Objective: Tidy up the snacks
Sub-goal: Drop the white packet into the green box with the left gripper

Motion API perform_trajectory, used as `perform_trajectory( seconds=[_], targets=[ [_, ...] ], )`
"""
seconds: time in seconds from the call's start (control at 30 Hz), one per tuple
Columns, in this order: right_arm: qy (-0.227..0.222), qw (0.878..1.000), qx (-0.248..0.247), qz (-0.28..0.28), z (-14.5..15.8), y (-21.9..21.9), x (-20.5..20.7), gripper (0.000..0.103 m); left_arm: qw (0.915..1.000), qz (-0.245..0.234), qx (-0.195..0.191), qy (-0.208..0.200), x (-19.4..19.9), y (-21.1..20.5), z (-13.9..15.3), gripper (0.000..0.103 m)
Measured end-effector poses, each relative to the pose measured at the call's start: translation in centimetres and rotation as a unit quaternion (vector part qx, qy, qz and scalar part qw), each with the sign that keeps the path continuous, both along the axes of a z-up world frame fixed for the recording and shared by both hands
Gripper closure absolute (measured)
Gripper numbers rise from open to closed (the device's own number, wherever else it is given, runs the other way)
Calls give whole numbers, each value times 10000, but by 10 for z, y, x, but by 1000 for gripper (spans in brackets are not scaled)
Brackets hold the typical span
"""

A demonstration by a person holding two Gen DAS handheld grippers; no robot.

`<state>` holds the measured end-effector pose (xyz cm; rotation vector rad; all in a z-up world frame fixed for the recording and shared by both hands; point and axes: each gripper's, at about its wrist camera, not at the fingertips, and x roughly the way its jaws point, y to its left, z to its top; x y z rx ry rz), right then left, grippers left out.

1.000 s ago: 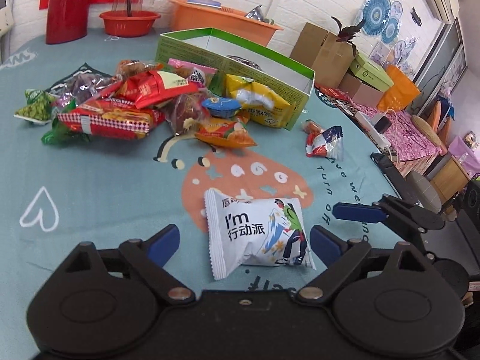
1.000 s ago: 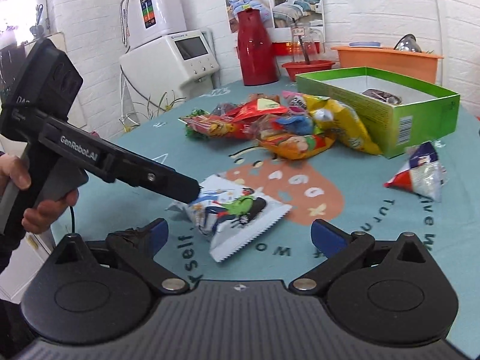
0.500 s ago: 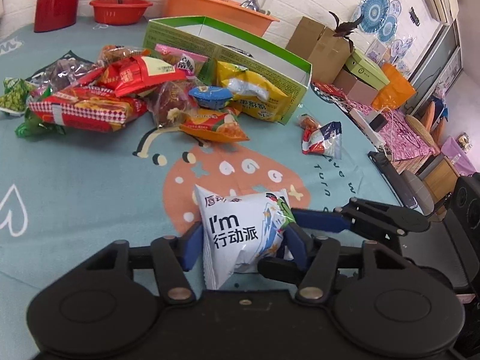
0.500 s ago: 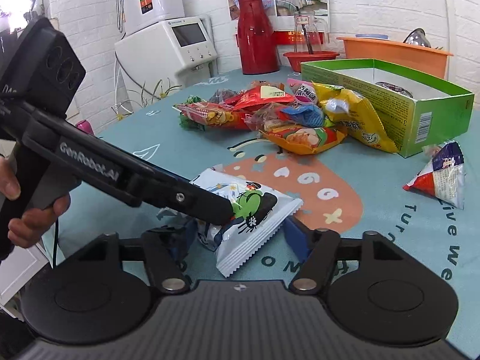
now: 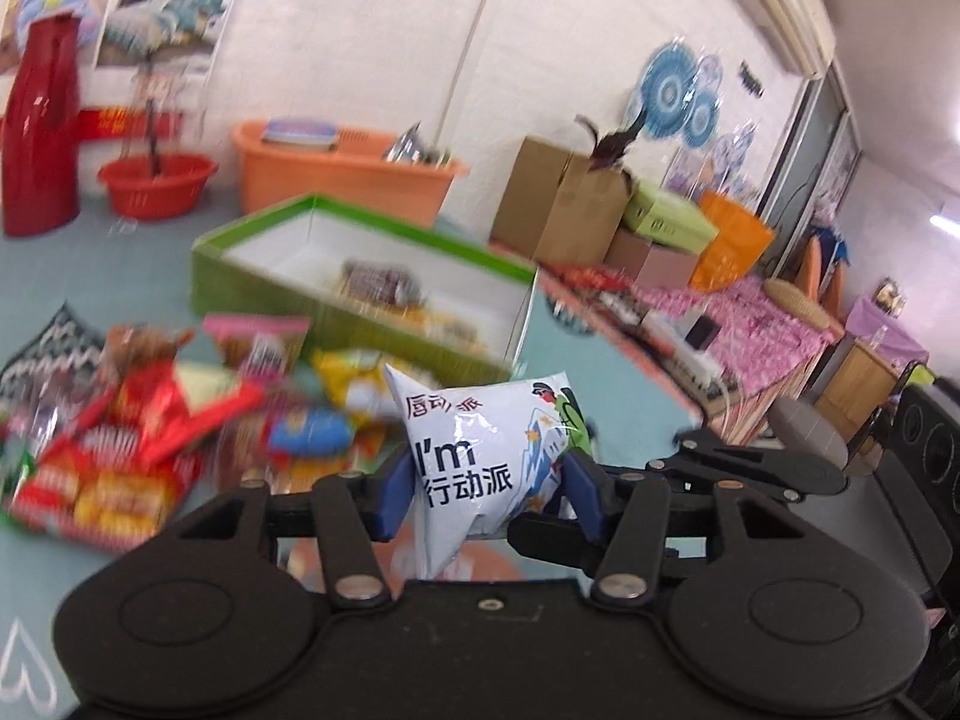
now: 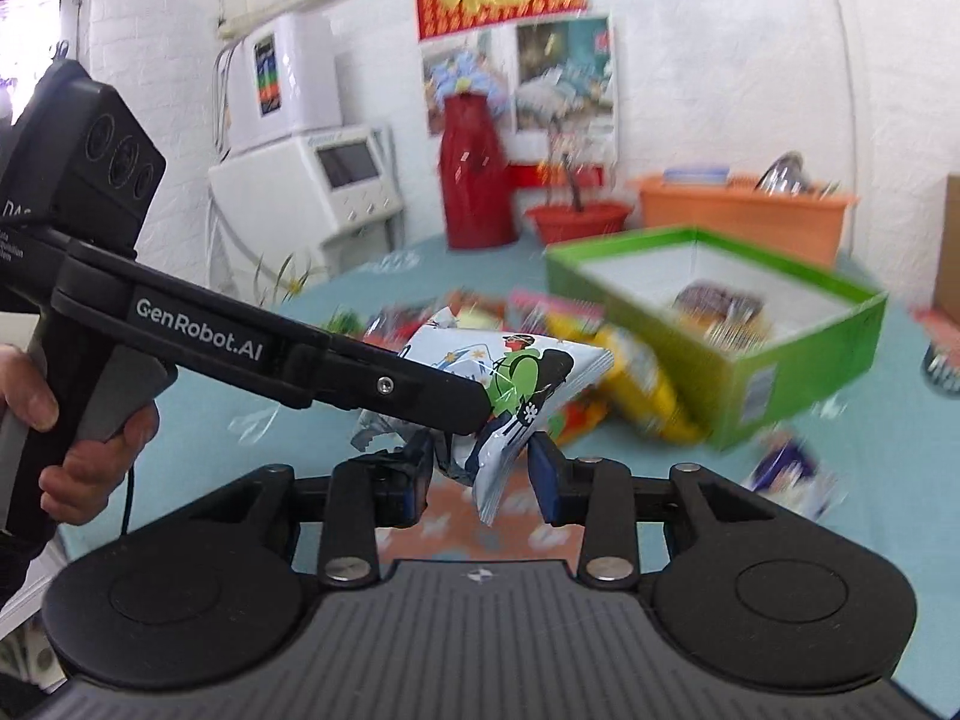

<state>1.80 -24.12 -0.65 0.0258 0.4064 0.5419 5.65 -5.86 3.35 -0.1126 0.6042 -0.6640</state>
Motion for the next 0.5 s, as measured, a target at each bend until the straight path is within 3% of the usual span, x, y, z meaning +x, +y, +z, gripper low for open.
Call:
perform_trajectory(
  seconds=[0.2,0.5],
  targets=[
    [-396,9981,155,-453,20,-28,34,45,9995,-149,-149,-255,44,-30,17,41],
    [-377,9947,251,-920,18,-59,84,47,9993,-271,-249,20,114,-68,7,41]
  ],
)
